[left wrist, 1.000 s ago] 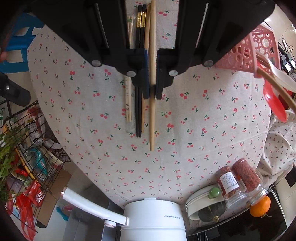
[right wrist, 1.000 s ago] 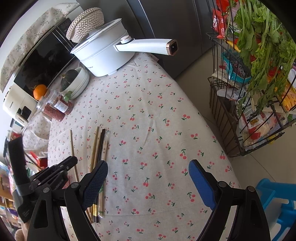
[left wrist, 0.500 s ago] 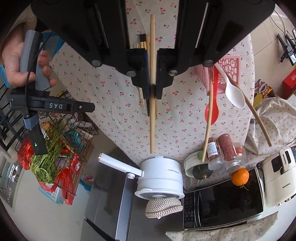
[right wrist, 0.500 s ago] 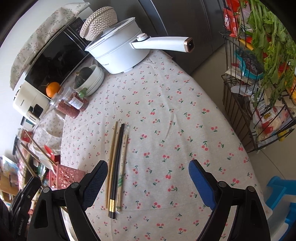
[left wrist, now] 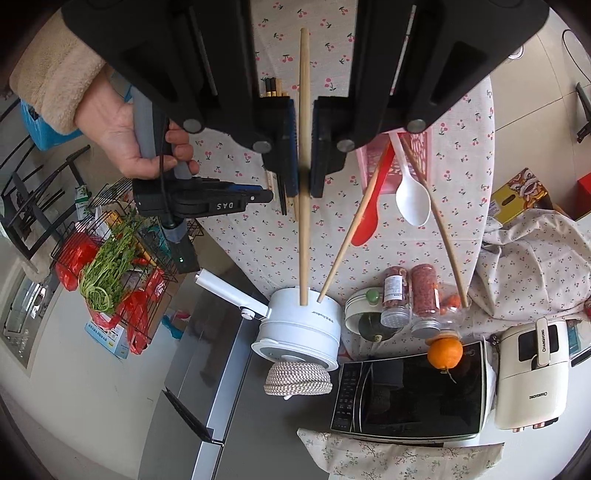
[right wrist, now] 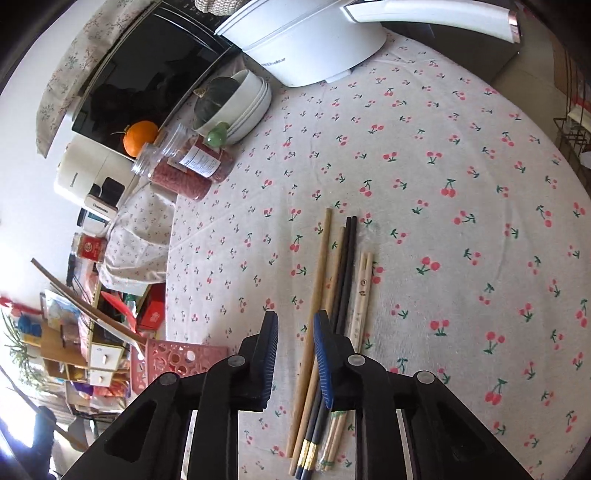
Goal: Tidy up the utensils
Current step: 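Lift the wooden chopstick with the left gripper while the right gripper grasps another wooden chopstick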
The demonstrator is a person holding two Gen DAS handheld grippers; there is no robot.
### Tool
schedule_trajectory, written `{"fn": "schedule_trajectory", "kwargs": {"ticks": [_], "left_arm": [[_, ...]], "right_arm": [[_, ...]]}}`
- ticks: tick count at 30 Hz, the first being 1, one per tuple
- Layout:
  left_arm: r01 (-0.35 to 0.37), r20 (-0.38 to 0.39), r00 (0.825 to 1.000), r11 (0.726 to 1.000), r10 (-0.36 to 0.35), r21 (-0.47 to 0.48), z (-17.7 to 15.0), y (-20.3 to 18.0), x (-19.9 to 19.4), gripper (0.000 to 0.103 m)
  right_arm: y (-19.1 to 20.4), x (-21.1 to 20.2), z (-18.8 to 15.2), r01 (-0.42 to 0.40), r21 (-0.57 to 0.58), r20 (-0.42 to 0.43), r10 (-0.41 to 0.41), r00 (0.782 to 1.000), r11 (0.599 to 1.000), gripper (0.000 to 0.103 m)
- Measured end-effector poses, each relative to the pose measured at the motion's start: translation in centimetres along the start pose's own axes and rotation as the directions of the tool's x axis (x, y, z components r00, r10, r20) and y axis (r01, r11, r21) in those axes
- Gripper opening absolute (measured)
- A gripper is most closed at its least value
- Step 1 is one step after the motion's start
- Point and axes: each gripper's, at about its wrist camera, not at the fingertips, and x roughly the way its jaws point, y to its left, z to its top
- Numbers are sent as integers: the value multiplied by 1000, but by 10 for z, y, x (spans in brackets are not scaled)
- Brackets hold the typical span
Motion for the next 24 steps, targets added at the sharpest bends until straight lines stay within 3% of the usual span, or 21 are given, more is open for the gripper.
{"fn": "schedule_trajectory", "kwargs": {"ticks": [5, 13, 16, 21, 24], "left_arm": [[-8, 4, 1000, 1000, 9, -26, -1, 18, -4, 7], [-3, -13, 1000, 999, 3, -48, 0, 31, 0, 7], [-2, -24, 1000, 999, 1, -42, -2, 30, 3, 7], [-13, -29, 1000, 999, 12, -32, -3, 29, 5, 7], [-25, -33, 999, 999, 24, -24, -4, 26, 7, 7]], "right_arm": [[12, 33, 14, 50, -41, -20, -51, 999, 998, 18], [17, 64, 15, 218, -99, -36, -223, 974, 971, 16], [31, 70, 9, 305, -198, 1, -311, 950, 931, 14], [55, 80, -8, 436, -356, 58, -446, 893, 827, 13], [53, 77, -11, 420, -354, 49, -432, 901, 836, 11]]}}
